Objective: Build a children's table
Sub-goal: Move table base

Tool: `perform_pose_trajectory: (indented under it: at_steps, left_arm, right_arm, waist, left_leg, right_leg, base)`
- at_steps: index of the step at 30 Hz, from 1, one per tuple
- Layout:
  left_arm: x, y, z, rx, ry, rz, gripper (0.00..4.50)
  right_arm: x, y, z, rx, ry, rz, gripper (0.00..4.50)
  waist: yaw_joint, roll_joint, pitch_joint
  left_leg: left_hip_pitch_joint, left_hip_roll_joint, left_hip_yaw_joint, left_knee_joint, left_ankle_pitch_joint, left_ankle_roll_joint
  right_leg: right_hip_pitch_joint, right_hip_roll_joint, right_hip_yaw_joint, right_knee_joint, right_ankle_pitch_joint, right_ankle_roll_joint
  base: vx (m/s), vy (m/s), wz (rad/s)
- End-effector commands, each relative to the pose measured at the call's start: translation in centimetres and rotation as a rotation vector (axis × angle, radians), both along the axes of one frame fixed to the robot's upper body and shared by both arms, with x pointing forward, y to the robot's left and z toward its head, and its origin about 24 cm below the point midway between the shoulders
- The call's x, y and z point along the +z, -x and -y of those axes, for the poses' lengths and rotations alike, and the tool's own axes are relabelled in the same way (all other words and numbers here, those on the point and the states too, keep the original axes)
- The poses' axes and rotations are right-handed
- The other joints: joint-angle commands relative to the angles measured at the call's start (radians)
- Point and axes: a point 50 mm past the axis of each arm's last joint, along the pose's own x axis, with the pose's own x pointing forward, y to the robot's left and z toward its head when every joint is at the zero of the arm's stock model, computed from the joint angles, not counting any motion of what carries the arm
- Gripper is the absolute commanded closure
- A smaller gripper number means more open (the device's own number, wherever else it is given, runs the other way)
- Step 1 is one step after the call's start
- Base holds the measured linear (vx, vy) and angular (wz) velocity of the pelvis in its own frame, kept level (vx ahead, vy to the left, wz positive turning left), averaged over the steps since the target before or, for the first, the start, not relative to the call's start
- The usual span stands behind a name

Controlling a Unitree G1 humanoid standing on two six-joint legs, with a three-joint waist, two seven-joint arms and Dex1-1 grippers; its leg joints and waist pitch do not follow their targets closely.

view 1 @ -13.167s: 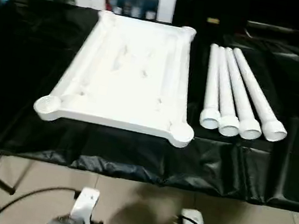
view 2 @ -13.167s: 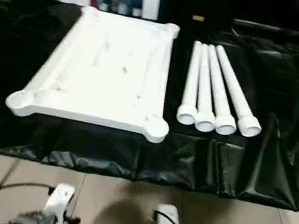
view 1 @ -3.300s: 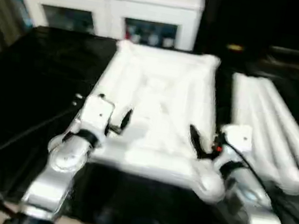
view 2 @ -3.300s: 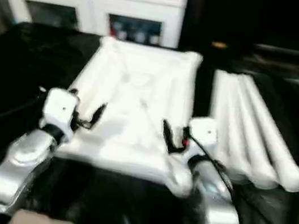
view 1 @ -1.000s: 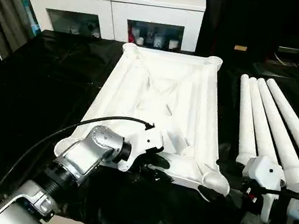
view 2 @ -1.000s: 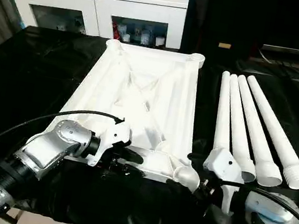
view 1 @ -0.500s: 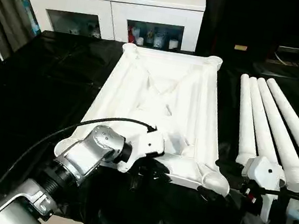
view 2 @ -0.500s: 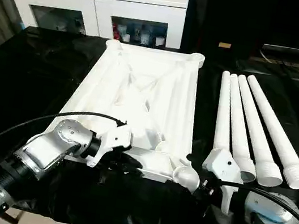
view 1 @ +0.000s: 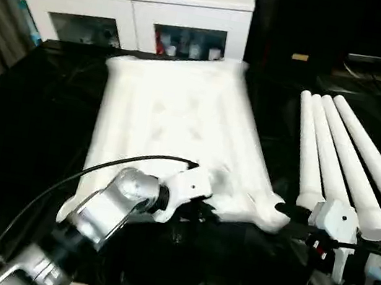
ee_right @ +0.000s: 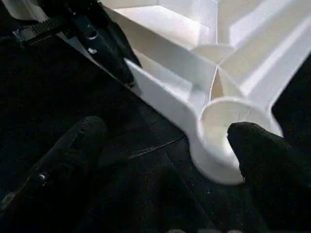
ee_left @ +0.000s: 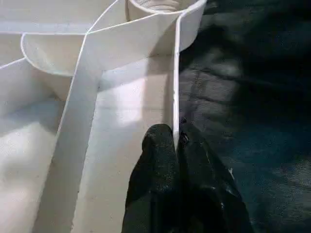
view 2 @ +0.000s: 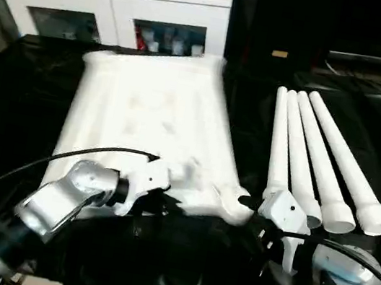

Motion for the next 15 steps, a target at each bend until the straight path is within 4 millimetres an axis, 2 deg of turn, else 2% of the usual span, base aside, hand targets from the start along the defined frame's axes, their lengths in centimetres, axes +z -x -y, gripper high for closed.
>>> perform_pose_trajectory:
  at_steps: [1, 7, 8, 9, 11, 12, 14, 15]
  left_arm:
    - [-0.25, -0.03, -0.65, 0.045, -0.008, -0.002, 4.49]
    - [-0.11, 0.09, -0.45, 0.067, -0.002, -0.005, 4.49]
    - [-0.02, 0.1, -0.46, 0.071, -0.001, -0.003, 4.49]
    - [0.08, 0.15, -0.4, 0.063, 0.005, 0.002, 4.49]
    - [0.33, 0.49, -0.24, 0.036, 0.02, 0.003, 4.49]
    - [0.35, 0.54, -0.24, 0.032, 0.018, 0.004, 4.49]
    - [0.35, 0.49, -0.29, 0.044, 0.019, 0.003, 3.94]
    - [0.36, 0.5, -0.29, 0.043, 0.02, 0.002, 3.94]
  right_arm:
    - [-0.18, -0.08, -0.25, 0.008, 0.001, 0.004, 0.0]
    - [-0.16, -0.02, -0.44, 0.011, 0.002, 0.009, 0.0]
    - [-0.09, 0.01, -0.42, 0.009, 0.002, 0.012, 0.0]
    - [-0.05, 0.03, -0.39, 0.007, 0.002, 0.014, 0.0]
    - [0.13, 0.08, -0.33, 0.001, 0.0, 0.018, 0.0]
    - [0.18, 0.09, -0.33, 0.0, -0.001, 0.02, 0.0]
    - [0.32, 0.09, -0.32, -0.003, -0.003, 0.024, 0.0]
    - [0.34, 0.08, -0.32, -0.004, -0.004, 0.026, 0.0]
  waist:
    - [0.008, -0.031, -0.043]
    - [0.014, -0.03, -0.045]
    - [0.014, -0.024, -0.045]
    - [0.014, -0.027, -0.045]
    - [0.017, -0.022, -0.047]
    - [0.017, -0.025, -0.049]
    - [0.018, -0.023, -0.048]
    - [0.019, -0.024, -0.048]
  left_leg:
    - [0.006, 0.044, -0.016, -0.078, -0.186, 0.108]
    - [0.007, 0.046, -0.016, -0.076, -0.168, 0.107]
    - [0.008, 0.045, -0.016, -0.076, -0.166, 0.109]
    - [0.008, 0.044, -0.015, -0.075, -0.167, 0.11]
    - [0.007, 0.045, -0.017, -0.074, -0.159, 0.112]
    - [0.007, 0.045, -0.016, -0.074, -0.154, 0.115]
    - [0.008, 0.044, -0.015, -0.073, -0.155, 0.118]
    - [0.008, 0.044, -0.015, -0.073, -0.156, 0.117]
  right_leg:
    - [0.035, -0.028, 0.008, -0.078, -0.139, -0.252]
    - [0.036, -0.027, 0.009, -0.075, -0.102, -0.251]
    - [0.035, -0.027, 0.009, -0.075, -0.091, -0.252]
    - [0.035, -0.027, 0.009, -0.076, -0.089, -0.252]
    - [0.037, -0.028, 0.008, -0.073, -0.073, -0.252]
    - [0.038, -0.028, 0.008, -0.072, -0.065, -0.251]
    - [0.036, -0.027, 0.008, -0.073, -0.066, -0.251]
    - [0.036, -0.027, 0.008, -0.073, -0.07, -0.251]
  base:
    - [0.0, 0.0, 0.0]
    - [0.0, 0.0, 0.0]
    - [0.0, 0.0, 0.0]
    - [0.0, 0.0, 0.0]
    - [0.0, 0.0, 0.0]
    - [0.0, 0.0, 0.0]
    - [0.0, 0.0, 0.0]
    - [0.0, 0.0, 0.0]
